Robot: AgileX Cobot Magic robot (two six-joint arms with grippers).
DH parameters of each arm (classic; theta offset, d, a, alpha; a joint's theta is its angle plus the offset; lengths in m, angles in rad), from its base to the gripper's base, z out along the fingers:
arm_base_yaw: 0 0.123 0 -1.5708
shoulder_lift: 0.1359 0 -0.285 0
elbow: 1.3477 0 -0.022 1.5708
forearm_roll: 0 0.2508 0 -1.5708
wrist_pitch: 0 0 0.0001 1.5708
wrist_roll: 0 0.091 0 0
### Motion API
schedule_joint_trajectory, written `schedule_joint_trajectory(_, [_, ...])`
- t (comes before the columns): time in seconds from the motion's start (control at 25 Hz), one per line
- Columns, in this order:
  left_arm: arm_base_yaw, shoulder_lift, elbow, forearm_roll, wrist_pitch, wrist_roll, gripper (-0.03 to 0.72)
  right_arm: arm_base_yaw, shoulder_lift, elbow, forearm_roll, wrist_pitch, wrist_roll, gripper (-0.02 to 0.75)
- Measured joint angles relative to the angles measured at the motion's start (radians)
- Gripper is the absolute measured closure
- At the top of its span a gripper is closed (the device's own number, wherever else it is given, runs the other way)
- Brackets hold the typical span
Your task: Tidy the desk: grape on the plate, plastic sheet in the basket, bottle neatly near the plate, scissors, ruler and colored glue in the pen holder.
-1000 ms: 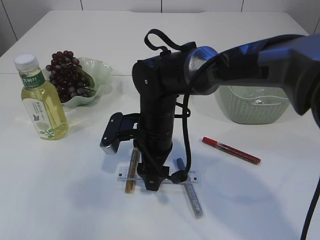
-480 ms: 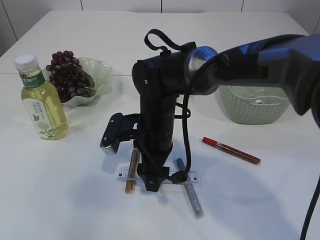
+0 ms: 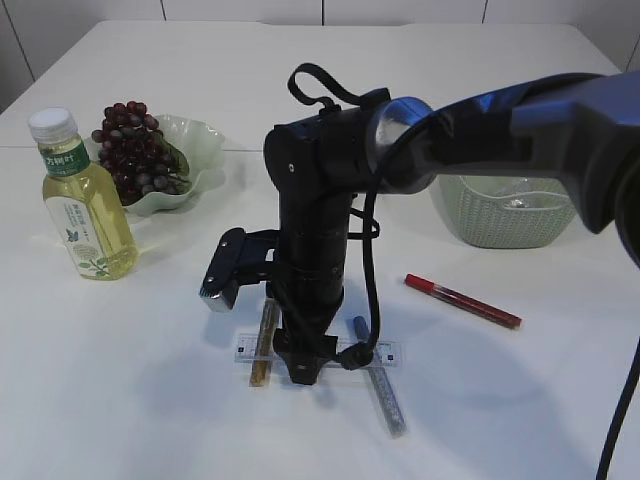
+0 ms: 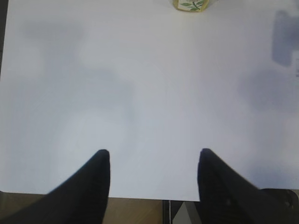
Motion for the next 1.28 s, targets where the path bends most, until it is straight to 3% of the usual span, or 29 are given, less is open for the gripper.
schedule_joint_trajectory(1.28, [0.0,0.0,0.0,0.0,0.0,0.0,0.253,0.0,0.013,-0.03,0.001,0.004,0.002,0.153])
